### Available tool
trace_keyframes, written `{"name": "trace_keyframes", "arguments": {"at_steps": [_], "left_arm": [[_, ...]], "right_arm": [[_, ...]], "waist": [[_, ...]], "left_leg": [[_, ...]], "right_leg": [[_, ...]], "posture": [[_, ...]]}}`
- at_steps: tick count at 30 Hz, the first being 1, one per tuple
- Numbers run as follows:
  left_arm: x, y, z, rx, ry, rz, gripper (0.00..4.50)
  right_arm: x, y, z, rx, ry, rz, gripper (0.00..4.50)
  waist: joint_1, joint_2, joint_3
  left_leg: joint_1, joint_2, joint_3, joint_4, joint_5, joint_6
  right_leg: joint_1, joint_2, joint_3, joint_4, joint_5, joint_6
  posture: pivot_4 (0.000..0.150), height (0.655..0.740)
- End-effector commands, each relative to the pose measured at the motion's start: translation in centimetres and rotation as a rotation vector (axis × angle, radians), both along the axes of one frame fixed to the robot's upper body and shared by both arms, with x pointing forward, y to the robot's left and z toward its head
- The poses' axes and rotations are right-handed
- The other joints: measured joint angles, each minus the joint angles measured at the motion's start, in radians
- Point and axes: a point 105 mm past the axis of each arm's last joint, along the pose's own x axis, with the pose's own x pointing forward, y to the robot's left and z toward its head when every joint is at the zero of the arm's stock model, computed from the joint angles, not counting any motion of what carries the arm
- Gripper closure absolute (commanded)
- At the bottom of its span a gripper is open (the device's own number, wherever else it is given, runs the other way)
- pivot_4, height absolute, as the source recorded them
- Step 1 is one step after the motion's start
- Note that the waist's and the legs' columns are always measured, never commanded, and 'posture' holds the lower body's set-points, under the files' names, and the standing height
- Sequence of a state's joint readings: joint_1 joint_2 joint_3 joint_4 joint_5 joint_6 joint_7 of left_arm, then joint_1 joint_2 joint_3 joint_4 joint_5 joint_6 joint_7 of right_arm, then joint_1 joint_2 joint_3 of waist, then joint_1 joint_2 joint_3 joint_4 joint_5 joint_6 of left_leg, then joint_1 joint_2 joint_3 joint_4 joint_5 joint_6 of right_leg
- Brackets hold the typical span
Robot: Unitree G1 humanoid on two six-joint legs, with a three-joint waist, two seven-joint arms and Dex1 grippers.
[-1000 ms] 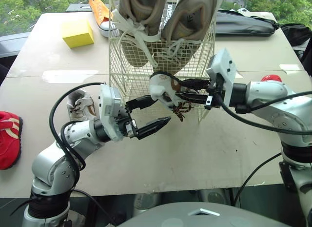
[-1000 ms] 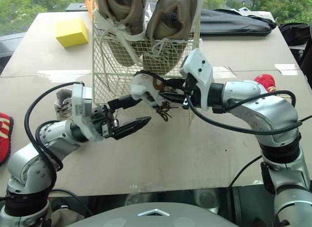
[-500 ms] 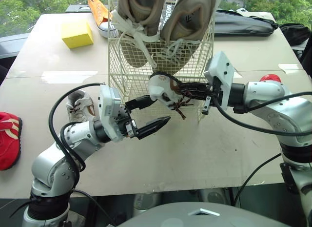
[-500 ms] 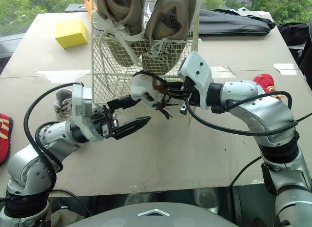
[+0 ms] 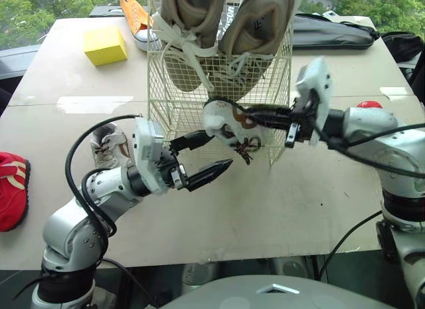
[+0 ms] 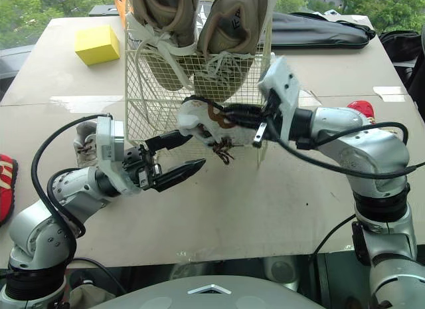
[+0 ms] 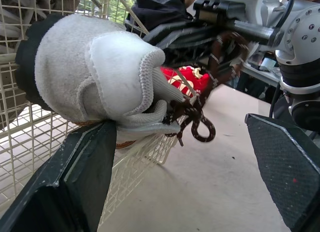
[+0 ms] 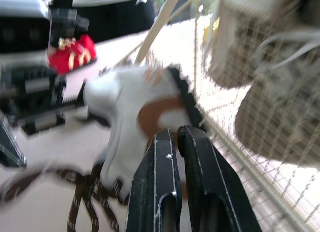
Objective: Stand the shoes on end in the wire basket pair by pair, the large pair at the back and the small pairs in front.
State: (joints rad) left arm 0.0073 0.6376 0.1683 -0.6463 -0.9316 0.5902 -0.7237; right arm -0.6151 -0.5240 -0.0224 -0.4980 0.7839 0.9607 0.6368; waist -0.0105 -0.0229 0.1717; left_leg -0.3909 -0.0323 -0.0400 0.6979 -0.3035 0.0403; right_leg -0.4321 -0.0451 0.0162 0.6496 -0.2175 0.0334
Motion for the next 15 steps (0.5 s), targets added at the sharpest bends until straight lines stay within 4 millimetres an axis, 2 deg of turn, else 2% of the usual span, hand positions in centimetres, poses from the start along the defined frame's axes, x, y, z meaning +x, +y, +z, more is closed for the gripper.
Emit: {"name": "trace_keyframes", "arguments": {"at_steps": [1,3,7,8,9,11,12,14,15], "left_arm": [[-0.3,0.3,1.2,-0.041,-0.043,0.007,0.0],[-0.3,0.4,1.2,-0.044,-0.042,0.008,0.0],[-0.3,0.4,1.2,-0.042,-0.038,0.005,0.0],[-0.3,0.4,1.1,-0.036,-0.04,0.002,0.0],[-0.3,0.4,1.1,-0.031,-0.041,0.0,0.0],[-0.3,0.3,1.1,-0.027,-0.04,-0.004,0.0],[-0.3,0.3,1.0,-0.025,-0.04,-0.008,0.0],[-0.3,0.2,0.9,-0.021,-0.039,-0.013,0.0],[-0.3,0.2,0.9,-0.021,-0.038,-0.014,0.0]], "right_arm": [[-0.2,-1.0,2.1,0.118,-0.013,-0.021,4.45],[-0.2,-1.2,2.5,0.157,-0.004,-0.022,4.45],[-0.5,-1.0,2.3,0.113,-0.011,-0.013,4.45],[-1.0,-0.6,1.9,0.067,-0.021,0.02,3.9],[-1.5,-0.3,1.6,0.034,-0.028,0.045,3.59],[-1.9,0.2,0.7,-0.024,-0.03,0.07,2.62],[-1.7,0.4,0.2,-0.046,-0.028,0.06,2.09],[-1.5,0.5,-0.5,-0.082,-0.03,0.057,1.43],[-1.4,0.6,-0.6,-0.089,-0.033,0.054,0.82]], "waist": [[0.0,0.0,0.0],[0.0,0.0,0.0],[0.0,0.0,0.0],[0.0,0.0,0.0],[0.0,0.0,0.0],[-0.001,0.0,0.0],[-0.001,0.0,0.0],[0.0,0.0,0.0],[0.0,0.0,0.0]], "left_leg": [[0.0,0.0,0.0,0.0,0.0,0.0],[0.0,0.0,0.0,-0.001,0.0,0.0],[0.0,0.0,0.0,-0.002,0.0,0.0],[0.0,0.0,0.0,-0.002,0.0,0.0],[0.0,0.0,0.0,-0.002,0.0,0.0],[0.0,0.0,0.0,-0.003,0.0,0.0],[0.0,0.0,0.0,-0.003,0.0,0.0],[0.0,0.0,0.0,-0.004,0.0,0.0],[0.0,0.0,0.0,-0.004,0.0,0.0]], "right_leg": [[0.0,0.0,0.0,0.0,0.0,0.0],[0.0,0.0,0.0,-0.001,0.0,0.0],[0.0,0.0,0.0,-0.001,0.0,0.0],[0.0,0.0,0.0,-0.002,0.0,0.0],[0.0,0.0,0.0,-0.002,0.0,0.0],[0.0,0.0,0.0,-0.003,0.0,0.0],[0.0,0.0,0.0,-0.003,0.0,0.0],[0.0,0.0,0.0,-0.003,0.0,0.0],[0.0,0.0,0.0,-0.003,0.0,0.0]], "posture": [[0.15,0.74],[0.15,0.74],[0.15,0.74],[0.15,0.74],[0.15,0.74],[0.15,0.74],[0.15,0.74],[0.15,0.74],[0.15,0.74]]}}
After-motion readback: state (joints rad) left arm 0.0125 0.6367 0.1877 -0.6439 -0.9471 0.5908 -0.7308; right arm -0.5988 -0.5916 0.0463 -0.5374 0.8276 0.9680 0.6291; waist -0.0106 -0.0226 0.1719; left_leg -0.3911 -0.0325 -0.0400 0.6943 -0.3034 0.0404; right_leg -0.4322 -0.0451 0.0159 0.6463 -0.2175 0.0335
